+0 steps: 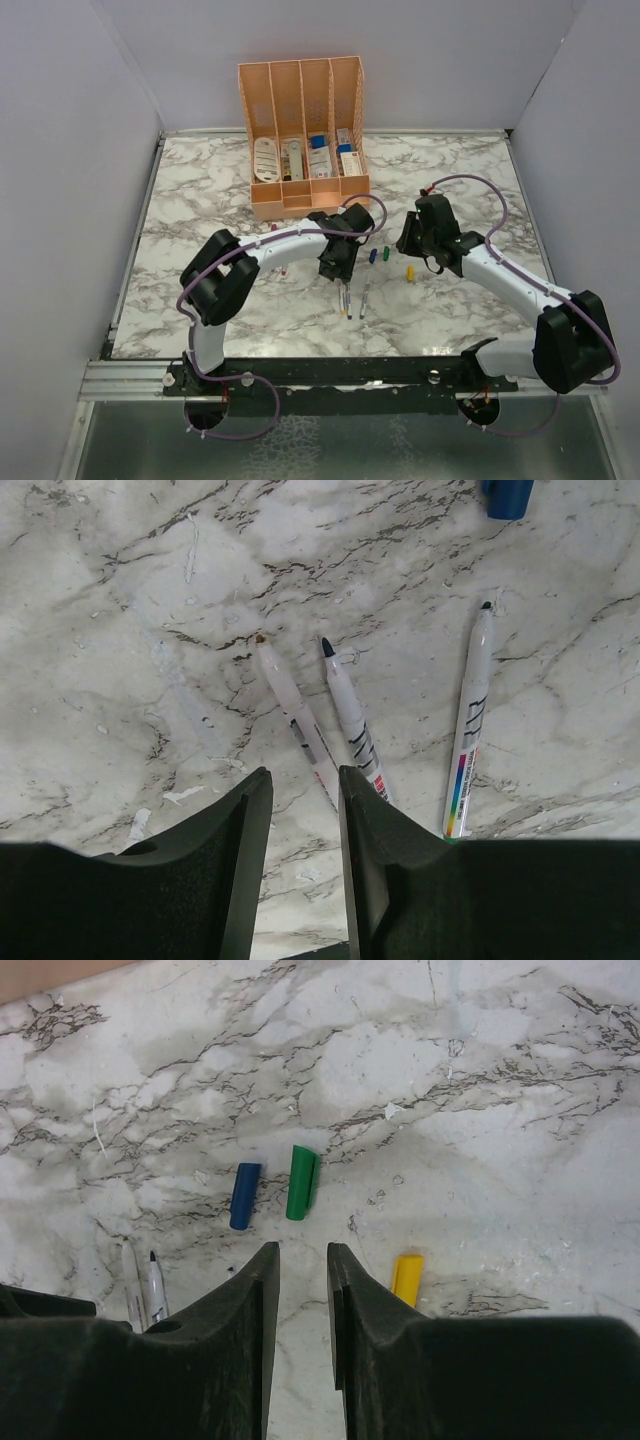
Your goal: Insert the pens into the pen caps
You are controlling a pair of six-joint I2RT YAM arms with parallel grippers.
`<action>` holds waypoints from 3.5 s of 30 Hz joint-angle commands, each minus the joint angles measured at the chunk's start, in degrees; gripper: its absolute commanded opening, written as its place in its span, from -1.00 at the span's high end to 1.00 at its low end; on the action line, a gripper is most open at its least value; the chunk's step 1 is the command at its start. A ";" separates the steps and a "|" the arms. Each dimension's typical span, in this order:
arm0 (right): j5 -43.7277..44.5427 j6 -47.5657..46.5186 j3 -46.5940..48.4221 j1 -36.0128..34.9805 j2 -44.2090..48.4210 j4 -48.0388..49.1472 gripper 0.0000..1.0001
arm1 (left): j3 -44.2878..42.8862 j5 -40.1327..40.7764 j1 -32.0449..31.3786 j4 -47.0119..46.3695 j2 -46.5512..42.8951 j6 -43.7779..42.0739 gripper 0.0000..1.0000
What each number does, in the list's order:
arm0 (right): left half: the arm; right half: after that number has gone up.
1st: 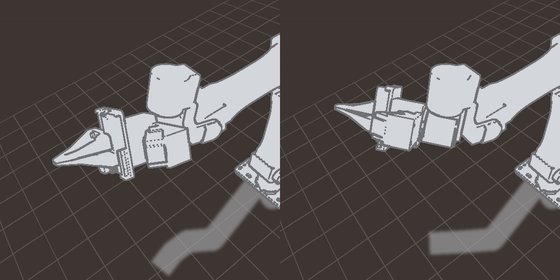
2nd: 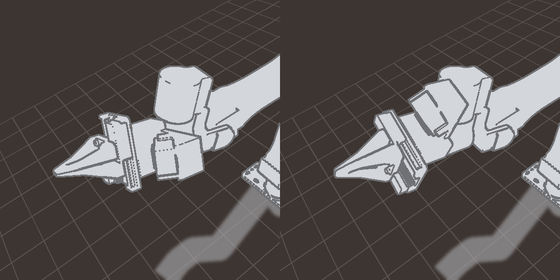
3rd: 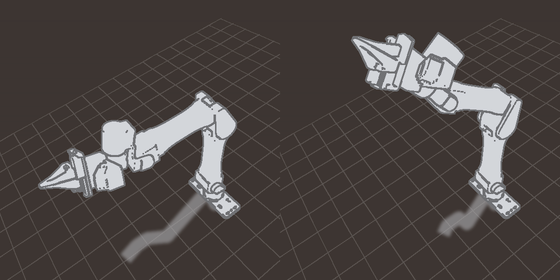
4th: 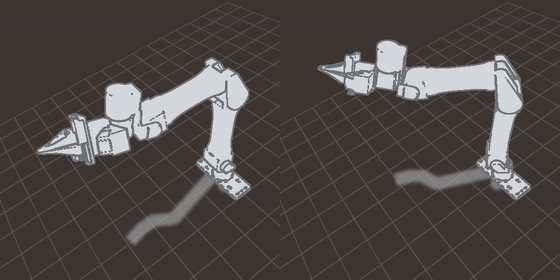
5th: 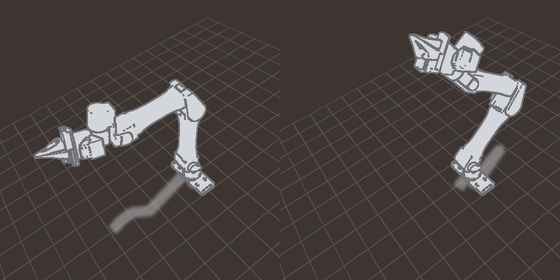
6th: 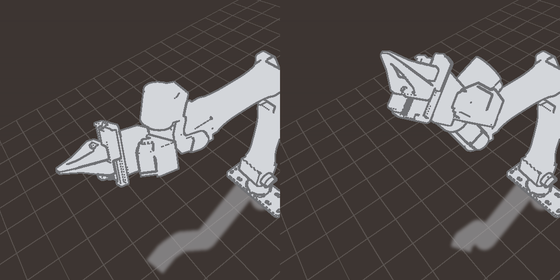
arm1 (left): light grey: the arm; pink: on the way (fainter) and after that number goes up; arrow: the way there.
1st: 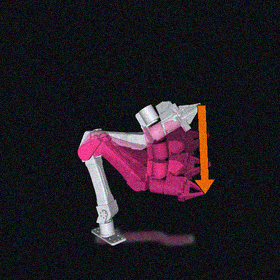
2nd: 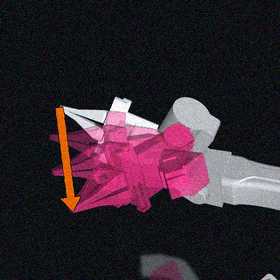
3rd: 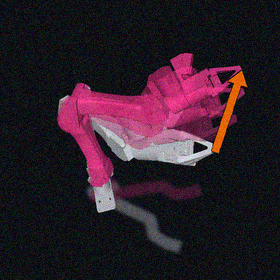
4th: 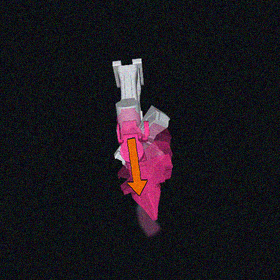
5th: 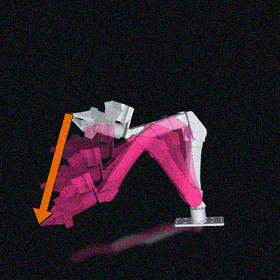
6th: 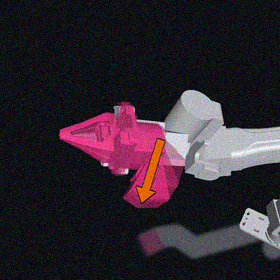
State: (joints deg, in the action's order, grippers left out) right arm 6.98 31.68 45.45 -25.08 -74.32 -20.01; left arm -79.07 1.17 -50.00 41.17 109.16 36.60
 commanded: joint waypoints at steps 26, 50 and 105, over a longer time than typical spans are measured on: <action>-1.58 -0.12 0.59 -0.32 -1.62 0.06 0.49 | 5.20 2.03 -1.24 3.83 1.57 0.06 0.29; -2.07 0.22 0.34 -0.31 -1.33 -0.34 0.50 | 8.04 -3.96 -1.41 12.77 2.88 -9.71 0.29; -2.15 0.42 0.33 -0.30 -1.40 -0.80 0.50 | 7.74 -3.02 -1.67 6.53 1.08 -10.47 0.35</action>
State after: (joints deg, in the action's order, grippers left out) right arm 5.23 31.73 45.45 -25.08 -75.64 -20.03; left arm -74.32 -1.87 -51.13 48.51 109.93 26.00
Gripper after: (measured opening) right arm 0.251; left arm 0.336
